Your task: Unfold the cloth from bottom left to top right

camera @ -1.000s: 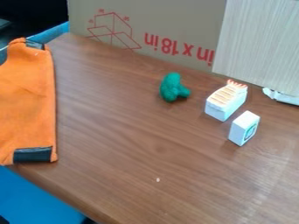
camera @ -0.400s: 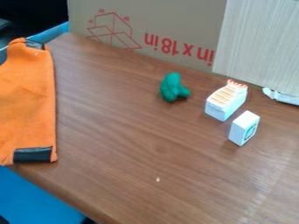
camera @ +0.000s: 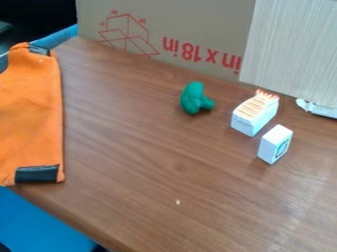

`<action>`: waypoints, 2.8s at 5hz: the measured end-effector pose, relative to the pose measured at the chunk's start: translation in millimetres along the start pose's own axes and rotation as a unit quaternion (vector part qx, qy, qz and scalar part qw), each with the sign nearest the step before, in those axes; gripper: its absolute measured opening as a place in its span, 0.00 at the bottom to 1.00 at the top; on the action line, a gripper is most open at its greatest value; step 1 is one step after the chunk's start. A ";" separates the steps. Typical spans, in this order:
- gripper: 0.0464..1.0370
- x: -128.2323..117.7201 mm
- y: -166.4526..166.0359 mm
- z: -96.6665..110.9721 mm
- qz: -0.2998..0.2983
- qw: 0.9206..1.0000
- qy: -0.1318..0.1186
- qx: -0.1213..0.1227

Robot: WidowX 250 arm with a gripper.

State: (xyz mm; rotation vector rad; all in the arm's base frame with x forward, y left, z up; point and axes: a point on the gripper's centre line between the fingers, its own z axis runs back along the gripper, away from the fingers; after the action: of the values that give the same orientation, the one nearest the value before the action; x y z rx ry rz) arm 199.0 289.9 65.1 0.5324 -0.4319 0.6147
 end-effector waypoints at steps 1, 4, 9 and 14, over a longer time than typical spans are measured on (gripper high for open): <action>0.73 -0.7 -1.6 -3.8 -0.005 1.000 -0.001 -0.001; 0.03 0.0 0.2 0.0 -0.007 1.000 -0.011 -0.018; 0.01 43.4 -28.4 67.7 0.019 0.997 -0.006 -0.073; 0.00 100.8 -116.2 142.9 0.026 0.993 0.041 -0.103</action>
State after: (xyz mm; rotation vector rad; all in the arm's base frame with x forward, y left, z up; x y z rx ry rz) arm 315.9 168.8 190.6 0.2984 -0.4272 0.6308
